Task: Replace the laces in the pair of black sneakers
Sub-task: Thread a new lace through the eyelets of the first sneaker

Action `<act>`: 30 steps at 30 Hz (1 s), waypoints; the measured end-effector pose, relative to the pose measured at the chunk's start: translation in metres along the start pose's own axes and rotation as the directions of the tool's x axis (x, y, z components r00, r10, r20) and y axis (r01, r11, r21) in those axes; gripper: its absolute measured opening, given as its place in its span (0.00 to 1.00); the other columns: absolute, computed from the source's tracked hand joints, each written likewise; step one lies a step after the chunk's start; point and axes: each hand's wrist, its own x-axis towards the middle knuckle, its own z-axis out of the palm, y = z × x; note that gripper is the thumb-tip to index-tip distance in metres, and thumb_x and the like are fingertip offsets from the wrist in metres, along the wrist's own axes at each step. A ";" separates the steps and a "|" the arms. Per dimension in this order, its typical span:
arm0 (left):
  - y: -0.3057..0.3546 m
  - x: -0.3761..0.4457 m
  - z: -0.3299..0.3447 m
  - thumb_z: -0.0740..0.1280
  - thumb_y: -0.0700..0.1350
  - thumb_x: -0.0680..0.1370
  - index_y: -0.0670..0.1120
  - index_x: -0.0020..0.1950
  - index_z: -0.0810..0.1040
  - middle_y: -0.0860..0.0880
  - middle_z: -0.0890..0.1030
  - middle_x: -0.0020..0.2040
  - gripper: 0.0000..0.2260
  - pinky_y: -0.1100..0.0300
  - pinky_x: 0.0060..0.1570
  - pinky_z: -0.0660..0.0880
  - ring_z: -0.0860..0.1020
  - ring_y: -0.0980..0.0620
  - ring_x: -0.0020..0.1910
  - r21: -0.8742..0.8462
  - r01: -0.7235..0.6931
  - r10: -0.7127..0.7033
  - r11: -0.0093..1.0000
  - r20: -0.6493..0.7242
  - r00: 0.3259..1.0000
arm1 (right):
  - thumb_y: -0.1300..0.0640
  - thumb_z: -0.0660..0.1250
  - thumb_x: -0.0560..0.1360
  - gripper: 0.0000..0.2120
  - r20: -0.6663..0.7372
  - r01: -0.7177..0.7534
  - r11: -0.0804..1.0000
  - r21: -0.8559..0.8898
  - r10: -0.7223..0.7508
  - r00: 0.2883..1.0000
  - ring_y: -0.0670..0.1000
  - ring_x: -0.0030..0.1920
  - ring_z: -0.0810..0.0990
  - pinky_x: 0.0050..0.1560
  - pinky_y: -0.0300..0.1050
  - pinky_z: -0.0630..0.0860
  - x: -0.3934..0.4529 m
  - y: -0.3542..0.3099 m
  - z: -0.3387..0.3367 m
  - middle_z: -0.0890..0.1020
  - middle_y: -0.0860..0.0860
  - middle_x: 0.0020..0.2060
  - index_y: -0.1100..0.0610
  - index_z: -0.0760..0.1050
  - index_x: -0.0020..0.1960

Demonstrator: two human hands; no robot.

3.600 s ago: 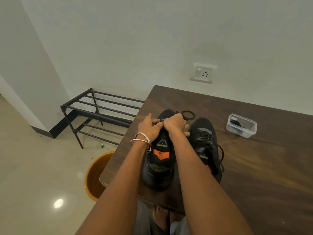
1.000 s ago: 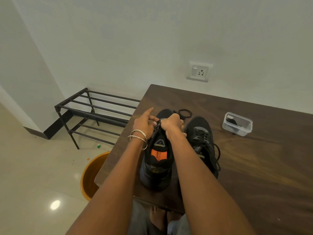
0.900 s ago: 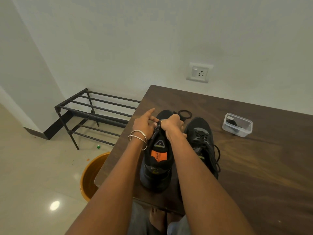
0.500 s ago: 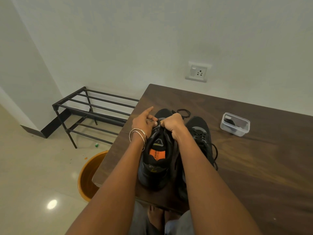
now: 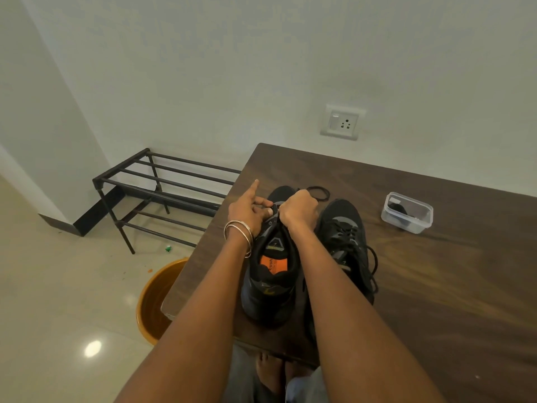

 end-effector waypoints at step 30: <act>0.082 -0.010 -0.031 0.58 0.33 0.80 0.49 0.55 0.76 0.50 0.72 0.37 0.13 0.57 0.42 0.78 0.74 0.56 0.33 -0.591 -0.242 0.042 0.770 -0.331 0.943 | 0.58 0.74 0.74 0.03 0.141 0.020 0.989 0.143 -0.040 0.989 0.56 0.55 0.79 0.57 0.51 0.78 0.020 0.025 -0.008 0.82 0.57 0.51 0.59 0.84 0.45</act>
